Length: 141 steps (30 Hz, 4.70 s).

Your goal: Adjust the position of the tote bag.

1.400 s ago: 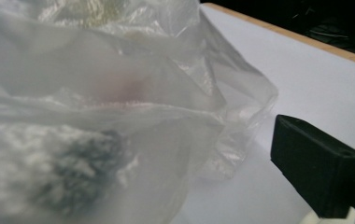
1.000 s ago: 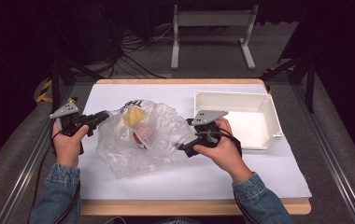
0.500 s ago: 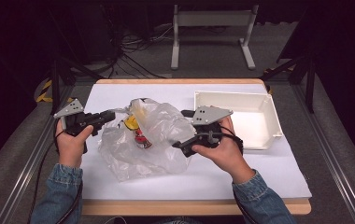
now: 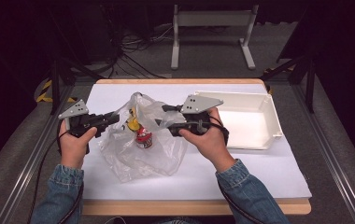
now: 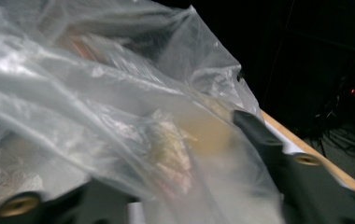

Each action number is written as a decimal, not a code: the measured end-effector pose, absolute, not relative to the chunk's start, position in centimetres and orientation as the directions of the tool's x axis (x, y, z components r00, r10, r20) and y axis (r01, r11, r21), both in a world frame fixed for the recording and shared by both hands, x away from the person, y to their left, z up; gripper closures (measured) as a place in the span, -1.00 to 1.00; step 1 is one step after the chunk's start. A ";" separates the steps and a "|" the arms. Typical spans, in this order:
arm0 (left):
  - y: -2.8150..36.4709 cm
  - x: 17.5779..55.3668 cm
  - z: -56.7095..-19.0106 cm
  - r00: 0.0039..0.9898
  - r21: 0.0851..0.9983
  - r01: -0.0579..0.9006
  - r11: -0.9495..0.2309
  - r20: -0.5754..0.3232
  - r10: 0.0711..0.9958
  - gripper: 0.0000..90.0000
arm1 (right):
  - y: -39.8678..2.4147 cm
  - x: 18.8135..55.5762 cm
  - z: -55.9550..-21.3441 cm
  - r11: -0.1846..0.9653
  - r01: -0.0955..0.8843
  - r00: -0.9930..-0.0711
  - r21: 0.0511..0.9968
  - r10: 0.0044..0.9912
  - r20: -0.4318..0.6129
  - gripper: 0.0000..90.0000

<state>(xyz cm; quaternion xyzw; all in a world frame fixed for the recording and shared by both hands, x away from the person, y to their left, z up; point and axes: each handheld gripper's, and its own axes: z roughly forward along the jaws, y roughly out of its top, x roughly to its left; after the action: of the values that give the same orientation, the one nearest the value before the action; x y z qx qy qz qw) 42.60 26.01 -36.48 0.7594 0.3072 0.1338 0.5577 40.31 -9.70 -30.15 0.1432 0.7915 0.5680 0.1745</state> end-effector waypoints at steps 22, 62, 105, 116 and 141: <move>27.3 44.1 -38.9 0.721 0.904 0.387 -0.184 -0.172 0.672 0.75 | -8.7 45.6 -35.2 0.368 0.303 -0.804 0.879 0.595 0.028 0.96; 30.4 45.4 -41.9 0.563 0.853 0.504 -0.138 -0.202 0.802 0.77 | -9.3 46.1 -37.5 0.418 0.438 -0.725 0.796 0.687 0.038 -0.42; 28.8 45.8 -41.5 0.566 0.849 0.505 -0.157 -0.188 0.803 0.77 | -9.6 35.1 -30.2 0.333 0.112 -0.872 0.936 0.485 -0.068 -0.66; 28.5 45.6 -41.2 0.581 0.853 0.495 -0.169 -0.180 0.794 0.76 | -3.6 36.2 -34.0 0.428 0.138 -0.927 0.893 0.373 -0.036 -0.63; 28.6 45.6 -41.2 0.573 0.856 0.494 -0.148 -0.193 0.796 0.77 | 0.8 35.4 -42.2 0.747 0.103 -0.990 0.657 0.015 0.137 0.97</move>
<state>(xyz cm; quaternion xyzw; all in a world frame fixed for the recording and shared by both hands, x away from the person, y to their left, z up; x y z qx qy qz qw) 45.58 28.64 -41.22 0.7417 0.4351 0.1553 0.4863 35.42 0.77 -42.17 0.0317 0.9325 0.3545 -0.0616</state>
